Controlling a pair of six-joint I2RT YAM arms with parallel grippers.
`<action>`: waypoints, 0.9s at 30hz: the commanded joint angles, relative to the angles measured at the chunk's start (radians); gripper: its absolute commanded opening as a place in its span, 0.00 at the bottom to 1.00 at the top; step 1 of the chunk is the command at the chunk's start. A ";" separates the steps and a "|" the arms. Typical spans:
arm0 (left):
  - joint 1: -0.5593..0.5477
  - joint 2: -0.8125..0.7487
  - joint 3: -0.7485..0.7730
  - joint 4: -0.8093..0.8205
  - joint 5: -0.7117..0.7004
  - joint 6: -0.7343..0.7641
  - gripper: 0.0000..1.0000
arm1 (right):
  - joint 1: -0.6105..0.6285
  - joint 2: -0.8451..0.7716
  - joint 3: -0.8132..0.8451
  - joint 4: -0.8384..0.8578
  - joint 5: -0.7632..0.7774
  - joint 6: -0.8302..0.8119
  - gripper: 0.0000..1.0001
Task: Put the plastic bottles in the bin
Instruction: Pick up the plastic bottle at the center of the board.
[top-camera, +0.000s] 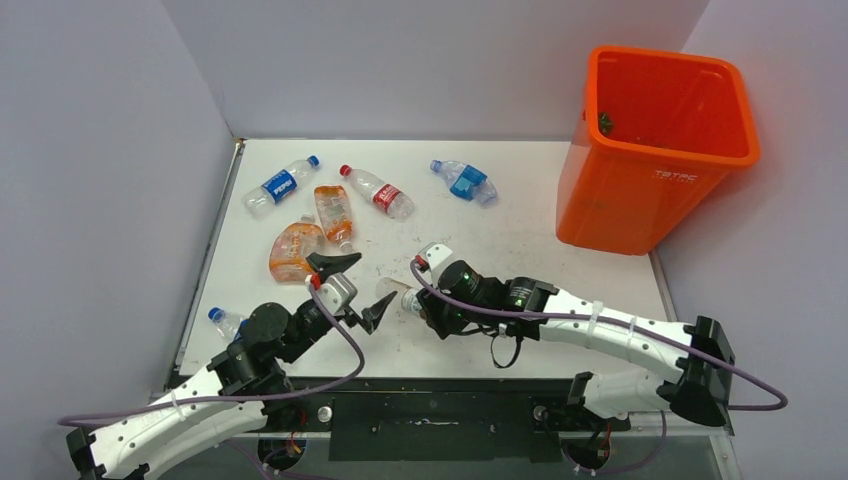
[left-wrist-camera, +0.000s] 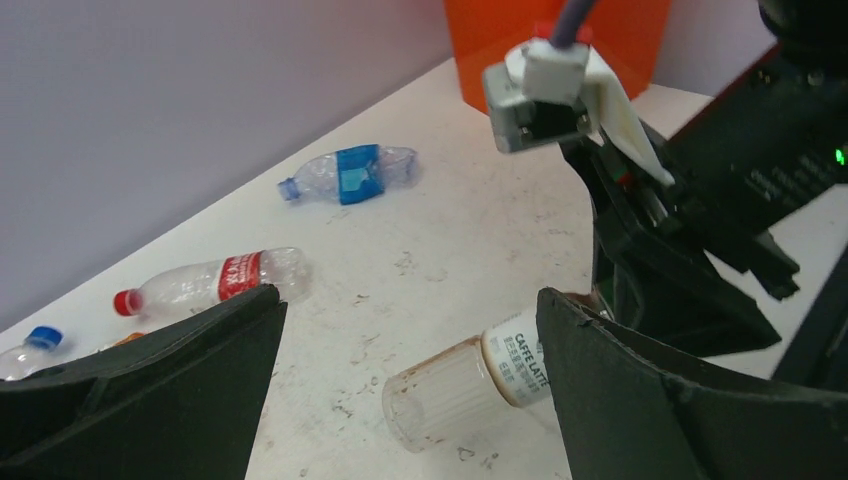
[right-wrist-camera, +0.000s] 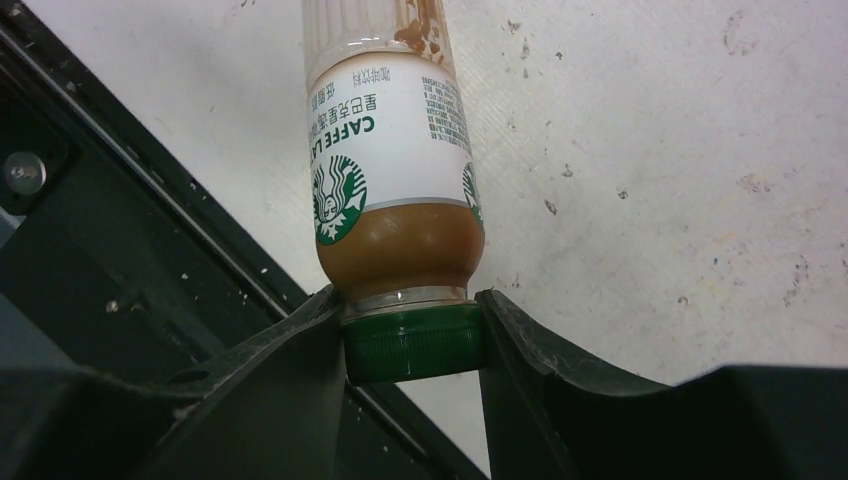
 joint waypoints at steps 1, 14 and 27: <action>-0.005 0.018 0.000 0.020 0.230 0.040 0.96 | 0.038 -0.094 0.104 -0.227 0.039 0.024 0.05; -0.143 0.066 -0.009 -0.082 0.280 0.238 0.96 | 0.047 -0.183 0.222 -0.374 -0.073 -0.063 0.05; -0.335 0.241 0.034 -0.080 -0.082 0.476 0.96 | 0.059 -0.123 0.312 -0.415 -0.128 -0.097 0.05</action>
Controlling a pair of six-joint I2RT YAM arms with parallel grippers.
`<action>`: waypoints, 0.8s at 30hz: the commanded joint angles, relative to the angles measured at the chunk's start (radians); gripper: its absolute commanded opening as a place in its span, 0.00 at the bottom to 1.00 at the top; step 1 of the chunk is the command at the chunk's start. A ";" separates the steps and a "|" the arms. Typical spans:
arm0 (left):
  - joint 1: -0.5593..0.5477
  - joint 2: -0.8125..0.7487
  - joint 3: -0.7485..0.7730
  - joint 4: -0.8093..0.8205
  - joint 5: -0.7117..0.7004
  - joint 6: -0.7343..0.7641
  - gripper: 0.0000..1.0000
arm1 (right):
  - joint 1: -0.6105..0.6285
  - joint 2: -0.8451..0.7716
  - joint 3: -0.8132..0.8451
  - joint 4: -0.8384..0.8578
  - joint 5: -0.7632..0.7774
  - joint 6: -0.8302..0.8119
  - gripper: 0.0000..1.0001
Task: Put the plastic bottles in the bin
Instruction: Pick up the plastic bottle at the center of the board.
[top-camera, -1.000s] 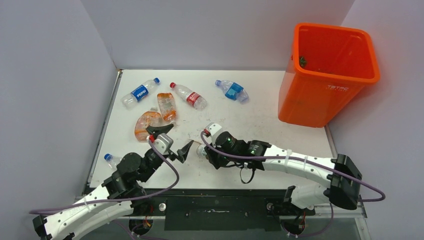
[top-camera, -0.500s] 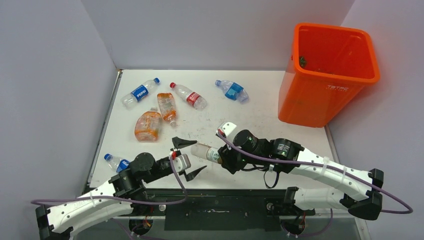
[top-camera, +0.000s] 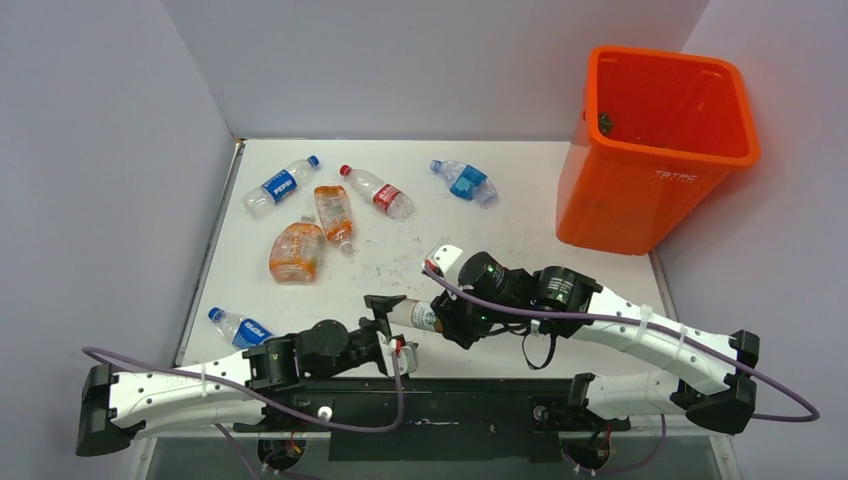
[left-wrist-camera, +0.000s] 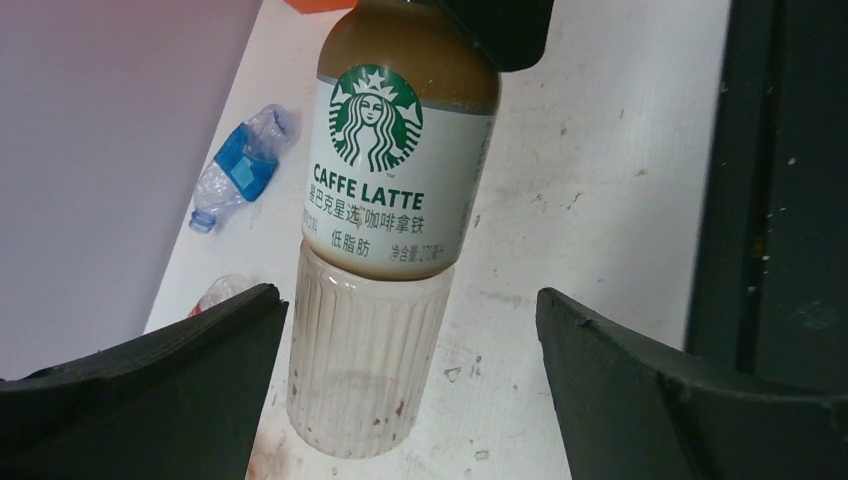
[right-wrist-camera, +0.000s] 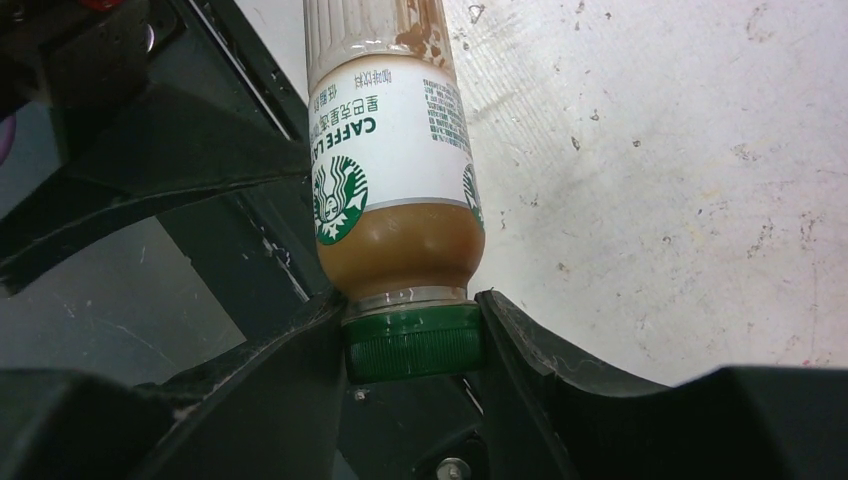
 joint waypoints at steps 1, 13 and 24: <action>-0.021 0.057 0.055 0.051 -0.155 0.106 0.96 | 0.015 0.000 0.054 0.015 -0.024 -0.016 0.05; -0.021 0.037 0.013 0.151 -0.220 0.121 0.63 | 0.040 0.030 0.091 0.028 -0.051 -0.012 0.05; -0.020 -0.015 0.035 0.143 -0.091 -0.028 0.36 | 0.044 -0.035 0.169 0.108 0.100 0.019 0.88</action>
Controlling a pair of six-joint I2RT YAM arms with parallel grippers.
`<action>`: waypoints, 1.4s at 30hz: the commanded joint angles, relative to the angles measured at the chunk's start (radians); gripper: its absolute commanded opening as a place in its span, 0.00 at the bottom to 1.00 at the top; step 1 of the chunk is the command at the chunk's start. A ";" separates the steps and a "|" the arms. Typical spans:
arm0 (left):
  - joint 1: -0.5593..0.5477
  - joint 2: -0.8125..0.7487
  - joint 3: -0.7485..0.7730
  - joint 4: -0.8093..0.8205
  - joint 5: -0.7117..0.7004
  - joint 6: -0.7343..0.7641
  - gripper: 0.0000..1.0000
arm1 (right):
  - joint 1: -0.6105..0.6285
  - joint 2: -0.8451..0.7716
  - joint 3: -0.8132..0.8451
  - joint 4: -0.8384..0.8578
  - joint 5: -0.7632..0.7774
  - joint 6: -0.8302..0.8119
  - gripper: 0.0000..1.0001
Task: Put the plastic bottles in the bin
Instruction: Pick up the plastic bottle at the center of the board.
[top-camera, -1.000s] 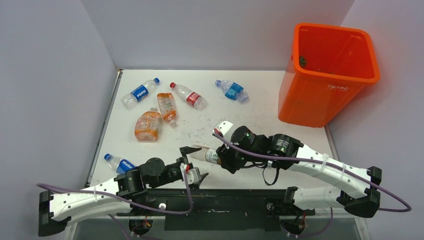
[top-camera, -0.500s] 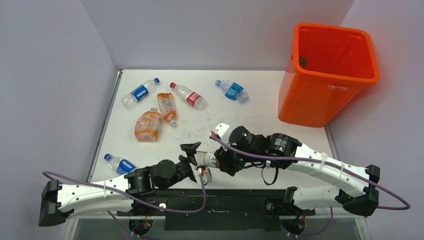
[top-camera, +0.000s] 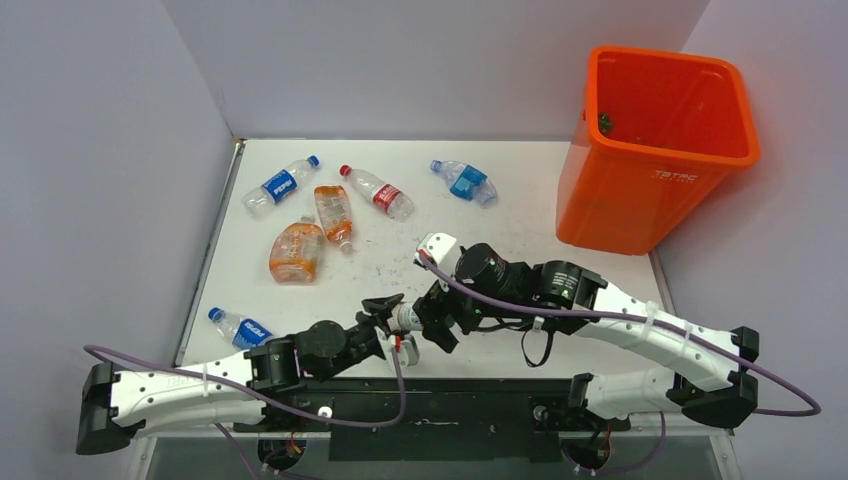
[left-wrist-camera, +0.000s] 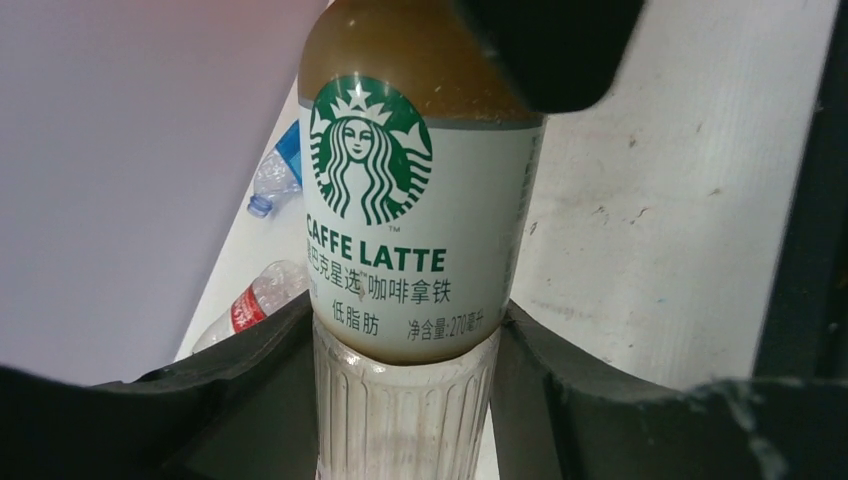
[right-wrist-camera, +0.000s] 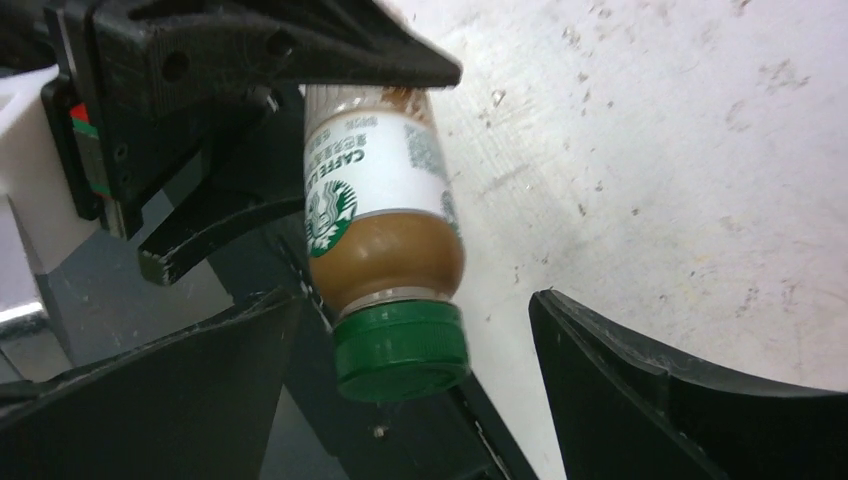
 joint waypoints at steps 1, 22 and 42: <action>0.005 -0.064 0.050 0.067 0.101 -0.165 0.36 | 0.011 -0.123 0.040 0.153 0.154 0.016 0.92; 0.443 0.064 0.037 0.524 0.700 -1.159 0.25 | 0.011 -0.472 -0.640 1.371 0.323 0.080 0.90; 0.380 0.025 0.011 0.490 0.661 -0.969 0.22 | 0.012 -0.216 -0.477 1.294 0.301 0.103 0.50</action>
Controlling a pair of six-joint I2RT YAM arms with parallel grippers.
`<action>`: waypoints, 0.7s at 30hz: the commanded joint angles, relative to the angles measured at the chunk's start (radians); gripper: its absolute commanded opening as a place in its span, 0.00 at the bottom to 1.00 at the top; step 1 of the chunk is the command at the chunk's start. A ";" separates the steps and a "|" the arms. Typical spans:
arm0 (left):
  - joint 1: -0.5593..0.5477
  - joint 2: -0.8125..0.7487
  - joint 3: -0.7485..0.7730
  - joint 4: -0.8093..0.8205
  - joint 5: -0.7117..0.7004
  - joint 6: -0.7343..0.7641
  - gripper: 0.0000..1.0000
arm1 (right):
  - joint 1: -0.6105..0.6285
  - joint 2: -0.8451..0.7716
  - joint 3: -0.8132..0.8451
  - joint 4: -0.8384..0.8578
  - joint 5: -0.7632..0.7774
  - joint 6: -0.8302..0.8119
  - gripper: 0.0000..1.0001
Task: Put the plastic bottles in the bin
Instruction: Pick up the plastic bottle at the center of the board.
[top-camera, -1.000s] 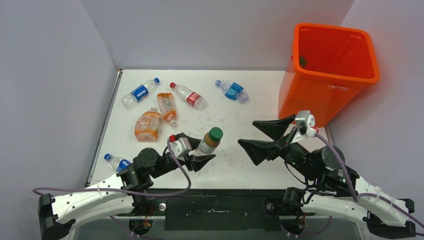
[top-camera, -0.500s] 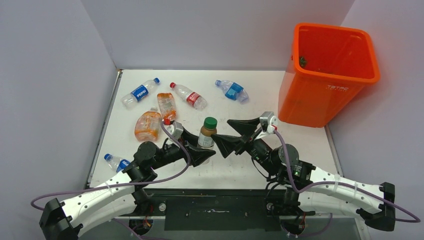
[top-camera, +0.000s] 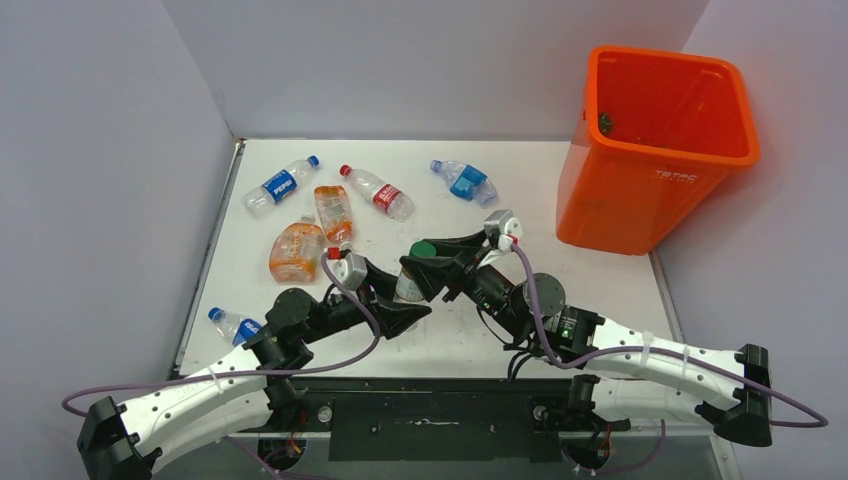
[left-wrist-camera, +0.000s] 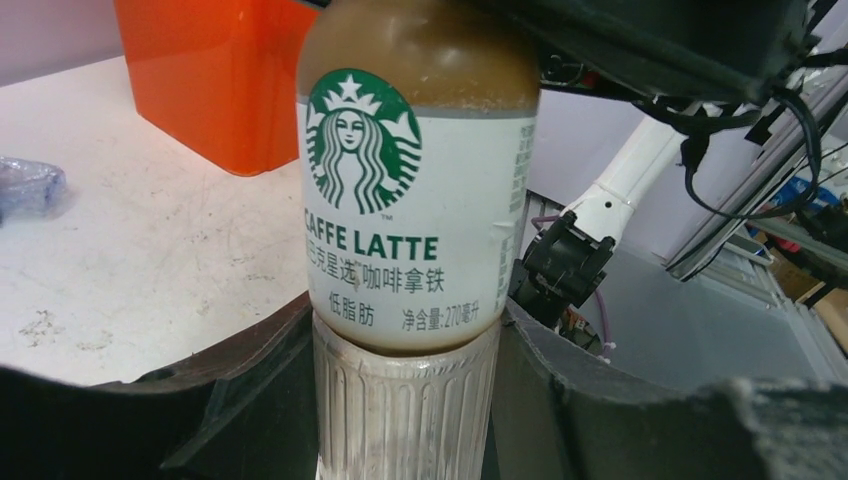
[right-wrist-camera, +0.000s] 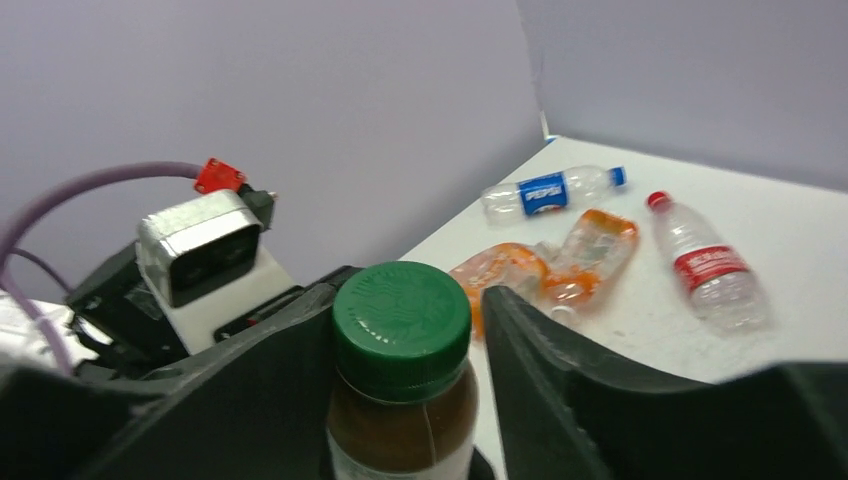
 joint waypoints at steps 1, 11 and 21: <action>-0.030 -0.015 0.017 0.047 0.005 0.064 0.22 | 0.000 0.040 0.064 -0.023 -0.035 0.019 0.44; -0.102 -0.108 0.005 -0.035 -0.154 0.201 0.96 | 0.001 0.011 0.185 -0.276 -0.047 -0.052 0.05; -0.205 -0.202 -0.003 -0.115 -0.412 0.331 0.96 | 0.000 -0.001 0.631 -0.550 0.326 -0.388 0.05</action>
